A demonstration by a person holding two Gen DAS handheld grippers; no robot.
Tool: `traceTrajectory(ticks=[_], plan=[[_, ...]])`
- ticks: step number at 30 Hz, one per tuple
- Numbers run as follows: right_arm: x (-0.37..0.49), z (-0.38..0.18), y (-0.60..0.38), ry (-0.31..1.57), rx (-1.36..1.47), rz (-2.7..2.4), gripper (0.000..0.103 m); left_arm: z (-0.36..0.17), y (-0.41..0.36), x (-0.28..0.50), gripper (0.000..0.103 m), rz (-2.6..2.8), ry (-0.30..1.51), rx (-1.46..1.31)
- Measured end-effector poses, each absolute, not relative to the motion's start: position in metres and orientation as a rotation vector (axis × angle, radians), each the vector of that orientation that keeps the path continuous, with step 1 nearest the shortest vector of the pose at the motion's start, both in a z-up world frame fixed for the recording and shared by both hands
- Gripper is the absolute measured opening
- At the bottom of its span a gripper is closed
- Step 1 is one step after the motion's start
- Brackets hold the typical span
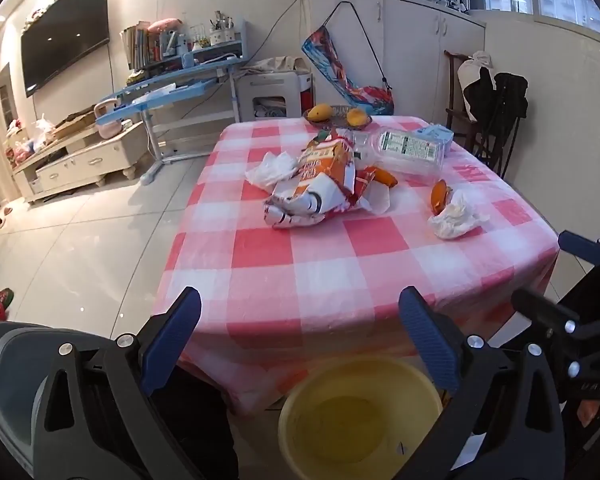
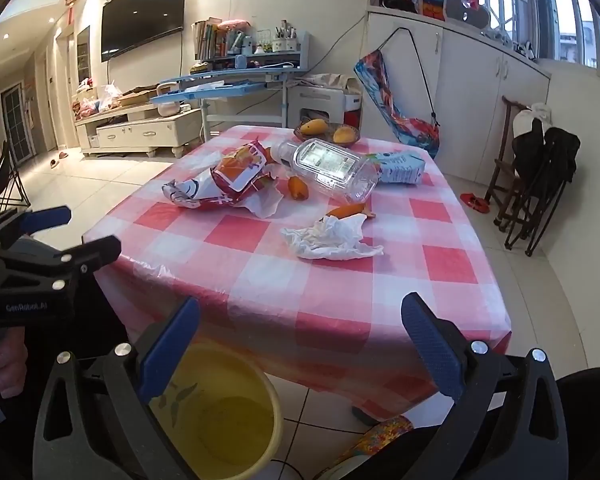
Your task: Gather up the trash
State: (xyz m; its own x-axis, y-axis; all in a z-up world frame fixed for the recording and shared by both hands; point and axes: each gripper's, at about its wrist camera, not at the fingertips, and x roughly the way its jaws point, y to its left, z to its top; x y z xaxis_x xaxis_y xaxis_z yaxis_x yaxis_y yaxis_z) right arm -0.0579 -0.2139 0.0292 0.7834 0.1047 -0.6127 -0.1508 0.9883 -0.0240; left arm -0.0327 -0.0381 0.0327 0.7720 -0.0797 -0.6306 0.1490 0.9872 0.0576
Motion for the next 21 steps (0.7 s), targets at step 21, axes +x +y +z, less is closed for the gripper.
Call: traceTrajectory(ticks=[21], plan=[[-0.066, 0.024, -0.228, 0.626, -0.041, 0.195, 0.097, 0.036, -0.079, -0.031, 0.096, -0.144, 0.651, 0.188]])
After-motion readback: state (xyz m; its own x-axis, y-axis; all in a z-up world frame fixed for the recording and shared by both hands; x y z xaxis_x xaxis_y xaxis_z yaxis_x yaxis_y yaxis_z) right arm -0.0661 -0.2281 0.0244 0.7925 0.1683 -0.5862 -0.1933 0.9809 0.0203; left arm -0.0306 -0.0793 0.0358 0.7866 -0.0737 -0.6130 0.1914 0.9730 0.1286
